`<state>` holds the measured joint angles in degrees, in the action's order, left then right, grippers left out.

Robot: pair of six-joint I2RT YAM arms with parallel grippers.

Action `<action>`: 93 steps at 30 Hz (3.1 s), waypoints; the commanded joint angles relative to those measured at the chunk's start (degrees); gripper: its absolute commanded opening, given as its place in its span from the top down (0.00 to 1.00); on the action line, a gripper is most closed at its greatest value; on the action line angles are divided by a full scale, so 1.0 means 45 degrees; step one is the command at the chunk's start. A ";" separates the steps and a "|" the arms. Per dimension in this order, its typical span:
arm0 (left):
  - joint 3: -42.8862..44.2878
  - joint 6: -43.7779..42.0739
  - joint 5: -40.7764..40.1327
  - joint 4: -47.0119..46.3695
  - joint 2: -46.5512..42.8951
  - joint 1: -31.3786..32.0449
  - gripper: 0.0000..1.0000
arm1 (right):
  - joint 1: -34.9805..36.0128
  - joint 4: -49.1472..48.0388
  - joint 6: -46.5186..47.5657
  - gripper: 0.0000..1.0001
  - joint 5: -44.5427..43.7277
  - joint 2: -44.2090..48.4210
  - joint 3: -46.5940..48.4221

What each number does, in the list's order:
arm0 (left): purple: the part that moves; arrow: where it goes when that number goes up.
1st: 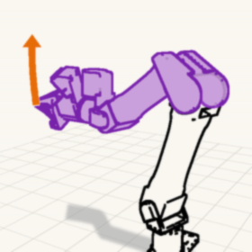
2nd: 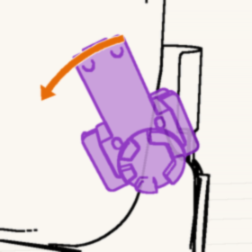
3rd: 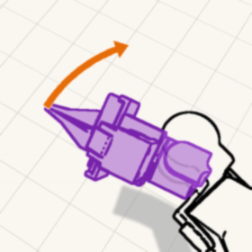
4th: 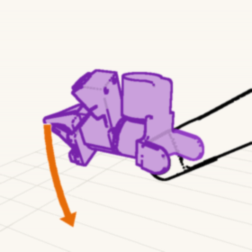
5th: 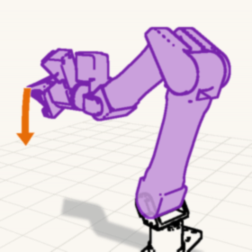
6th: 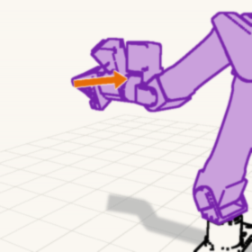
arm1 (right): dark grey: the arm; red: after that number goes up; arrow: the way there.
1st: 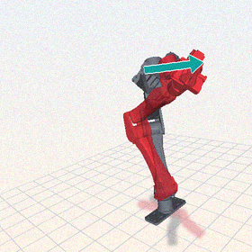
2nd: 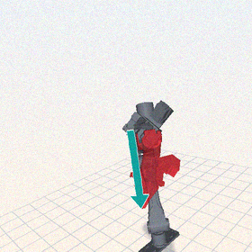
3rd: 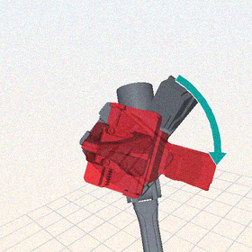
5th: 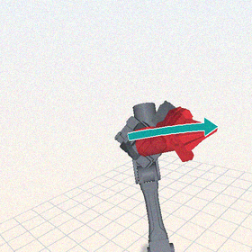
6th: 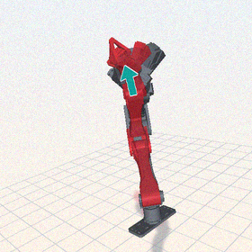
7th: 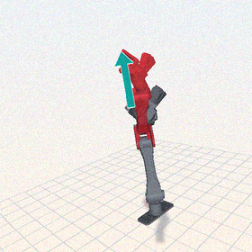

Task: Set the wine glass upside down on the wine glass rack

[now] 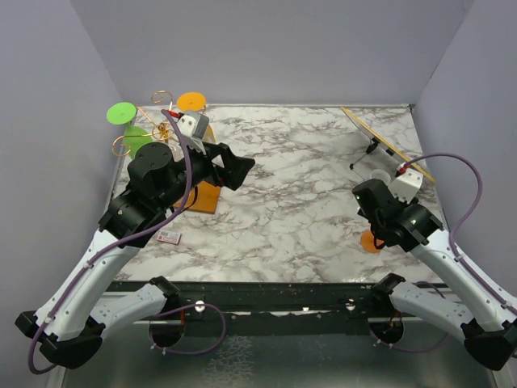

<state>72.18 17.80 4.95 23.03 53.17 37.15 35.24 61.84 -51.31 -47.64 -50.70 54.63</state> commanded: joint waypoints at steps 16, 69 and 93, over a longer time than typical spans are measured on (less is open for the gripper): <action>-0.0654 0.2096 0.0252 -0.0359 0.0326 0.0009 0.01 | -0.0137 -0.2327 0.2192 0.99 0.1419 -0.1330 -0.0248; 0.1770 1.5848 -0.2560 -0.8304 0.6953 0.0974 0.50 | -0.0134 -2.5055 0.3962 0.99 1.0158 -0.0243 -0.2640; 0.3464 1.0567 -0.0122 -0.9531 0.7760 0.0344 1.00 | -0.0137 -2.1761 0.2982 0.28 0.7859 0.1454 -0.3527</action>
<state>84.29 77.89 -1.23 -16.80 87.55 39.57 34.46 -42.17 -36.01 -6.39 -47.90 40.73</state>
